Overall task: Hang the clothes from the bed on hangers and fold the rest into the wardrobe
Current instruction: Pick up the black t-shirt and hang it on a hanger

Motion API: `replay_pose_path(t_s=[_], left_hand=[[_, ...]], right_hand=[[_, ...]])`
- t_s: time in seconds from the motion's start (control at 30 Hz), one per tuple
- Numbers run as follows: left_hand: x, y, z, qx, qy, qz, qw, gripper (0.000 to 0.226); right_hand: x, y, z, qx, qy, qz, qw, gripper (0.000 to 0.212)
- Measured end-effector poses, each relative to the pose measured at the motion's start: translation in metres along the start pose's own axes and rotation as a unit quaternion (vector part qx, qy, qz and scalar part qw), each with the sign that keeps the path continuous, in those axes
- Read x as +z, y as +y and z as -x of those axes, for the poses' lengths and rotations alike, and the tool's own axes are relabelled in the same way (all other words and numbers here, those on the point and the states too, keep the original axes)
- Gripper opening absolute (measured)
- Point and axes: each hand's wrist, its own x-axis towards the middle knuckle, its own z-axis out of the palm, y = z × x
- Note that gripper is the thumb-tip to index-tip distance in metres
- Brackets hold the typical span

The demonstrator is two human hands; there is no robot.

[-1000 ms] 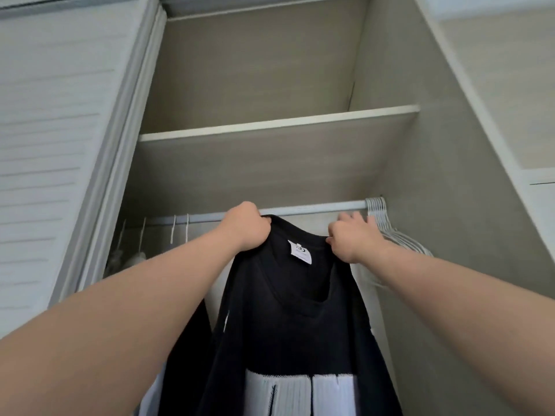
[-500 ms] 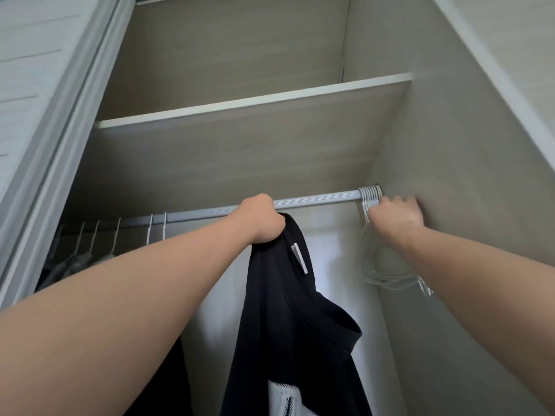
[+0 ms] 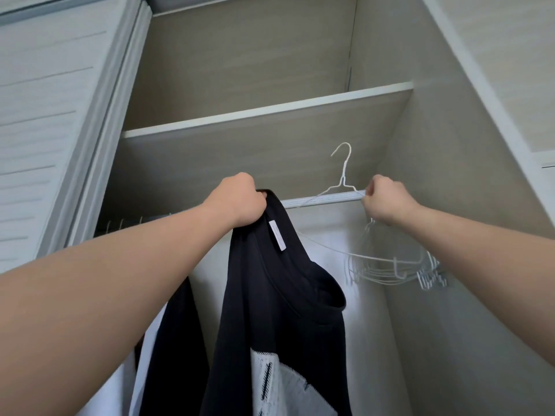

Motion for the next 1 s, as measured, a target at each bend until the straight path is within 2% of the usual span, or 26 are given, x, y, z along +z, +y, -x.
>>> replay_pose_path(t_s=[0.07,0.13,0.23,0.3,0.43,0.5,0.7,0.83,1.0], left_hand=[[-0.018,-0.003,0.005,-0.006,0.03,0.016,0.999,0.04],[-0.039,-0.005,0.01,-0.008,0.059,0.024,0.998,0.038],[-0.07,-0.005,0.02,-0.006,0.094,0.031,0.995,0.034],[-0.091,-0.003,0.028,-0.005,0.11,0.032,0.993,0.033],[-0.132,0.011,0.05,-0.014,0.127,0.01,0.992,0.033],[-0.155,0.023,0.065,-0.024,0.128,-0.018,0.991,0.036],[-0.224,0.081,0.114,-0.042,0.126,-0.122,0.984,0.034],[-0.263,0.127,0.163,-0.076,0.147,-0.199,0.966,0.033],[-0.307,0.176,0.235,-0.169,0.142,-0.246,0.944,0.032]], right_hand=[[-0.002,-0.009,0.018,0.062,-0.046,-0.192,0.978,0.013],[-0.007,-0.019,0.038,0.109,-0.084,-0.34,0.93,0.02],[-0.021,-0.034,0.07,0.124,-0.082,-0.457,0.877,0.021],[-0.033,-0.048,0.085,0.145,-0.074,-0.536,0.828,0.023],[-0.064,-0.078,0.105,0.161,-0.134,-0.658,0.723,0.018],[-0.082,-0.093,0.112,0.14,-0.152,-0.697,0.687,0.018],[-0.132,-0.111,0.144,0.055,-0.167,-0.695,0.697,0.019],[-0.175,-0.103,0.175,0.02,-0.185,-0.715,0.674,0.019],[-0.222,-0.085,0.233,0.015,-0.223,-0.747,0.626,0.019]])
